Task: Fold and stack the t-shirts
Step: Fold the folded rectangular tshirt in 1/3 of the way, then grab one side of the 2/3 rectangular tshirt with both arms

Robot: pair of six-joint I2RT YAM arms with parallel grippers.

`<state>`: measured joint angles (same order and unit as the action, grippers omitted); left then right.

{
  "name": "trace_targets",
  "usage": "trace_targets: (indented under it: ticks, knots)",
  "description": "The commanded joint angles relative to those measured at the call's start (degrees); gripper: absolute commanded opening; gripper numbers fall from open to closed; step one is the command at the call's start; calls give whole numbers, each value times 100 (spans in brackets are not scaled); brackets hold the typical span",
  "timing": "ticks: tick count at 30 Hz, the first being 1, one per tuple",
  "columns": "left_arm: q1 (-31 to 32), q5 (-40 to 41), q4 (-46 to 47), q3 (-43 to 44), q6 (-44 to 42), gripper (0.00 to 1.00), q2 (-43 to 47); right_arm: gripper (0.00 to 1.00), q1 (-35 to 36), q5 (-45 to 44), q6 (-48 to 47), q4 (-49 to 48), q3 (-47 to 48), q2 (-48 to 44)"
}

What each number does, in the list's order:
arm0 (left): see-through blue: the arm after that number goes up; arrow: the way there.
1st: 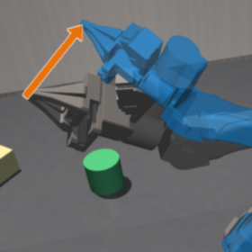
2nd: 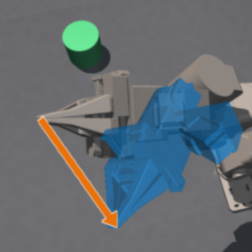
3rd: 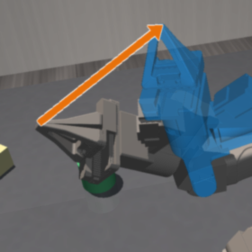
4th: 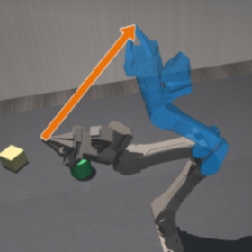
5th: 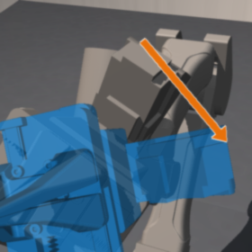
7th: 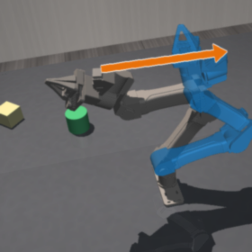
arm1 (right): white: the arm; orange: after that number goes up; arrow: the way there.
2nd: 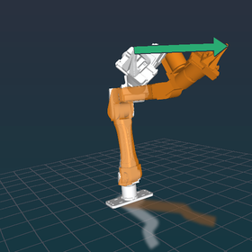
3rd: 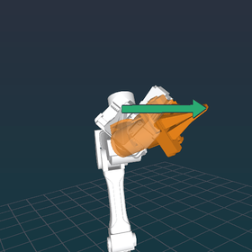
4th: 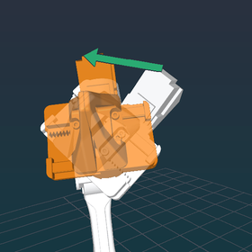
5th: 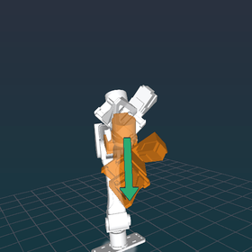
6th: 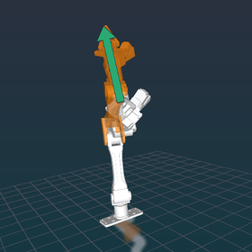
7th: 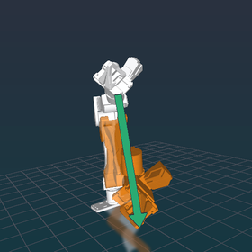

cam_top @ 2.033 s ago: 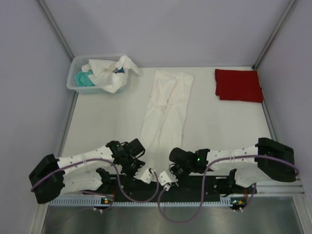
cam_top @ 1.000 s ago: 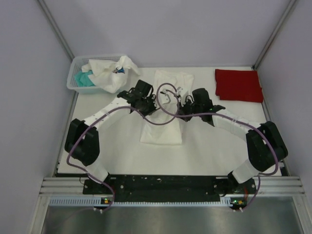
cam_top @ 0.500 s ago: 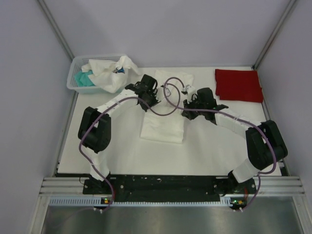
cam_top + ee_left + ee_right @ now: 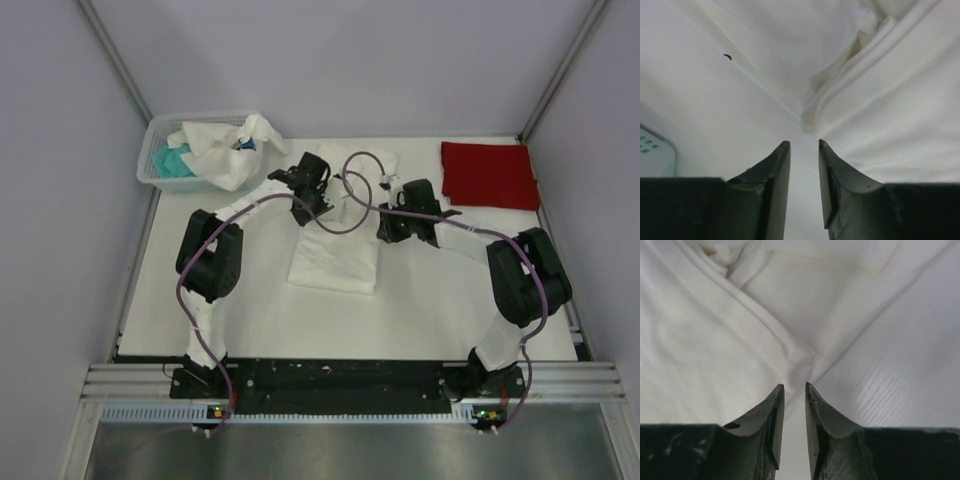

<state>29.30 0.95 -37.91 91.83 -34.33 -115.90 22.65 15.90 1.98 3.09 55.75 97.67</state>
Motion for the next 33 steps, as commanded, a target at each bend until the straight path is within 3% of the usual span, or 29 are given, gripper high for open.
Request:
trace_targets:
  ticks: [1, 3, 6, 9, 12, 16, 17, 23, 29, 33]
  knots:
    - [-135, 625, 293, 633, 110, 40, -100, 27, -392, -421, 417, -116, 507, 51]
    - [-275, 442, 57, 844, 119, 47, 57, 30, -481, -212, 400, -133, 499, -220]
    - [-398, -399, 3, 557, -64, 52, 662, 37, -280, 167, -440, -265, 122, -966]
    - [-390, -1549, 21, -434, -835, 52, 1637, 42, 369, 194, -1923, -143, -449, -1722]
    - [-381, -2711, -286, -1673, -2074, 52, 2605, 54, 1247, 54, -3750, 611, -985, -2320]
    - [-329, -3425, -332, -3107, -3315, 58, 3423, 58, 2163, -342, -4793, 772, -1688, -2796]
    - [-285, -3487, -227, -3432, -3535, 65, 3546, 58, 2251, -342, -4916, 746, -1812, -2814]
    - [23, -2575, 1442, -4559, -3248, 66, 3803, 58, 2595, -816, -5225, 552, -1840, -2271]
    - [242, -2030, 1848, -4806, -3115, 66, 3381, 55, 2683, -878, -5260, 227, -1848, -1752]
    - [340, -1643, 1971, -4868, -3106, 61, 3109, 47, 2709, -1080, -5155, 262, -1769, -1453]
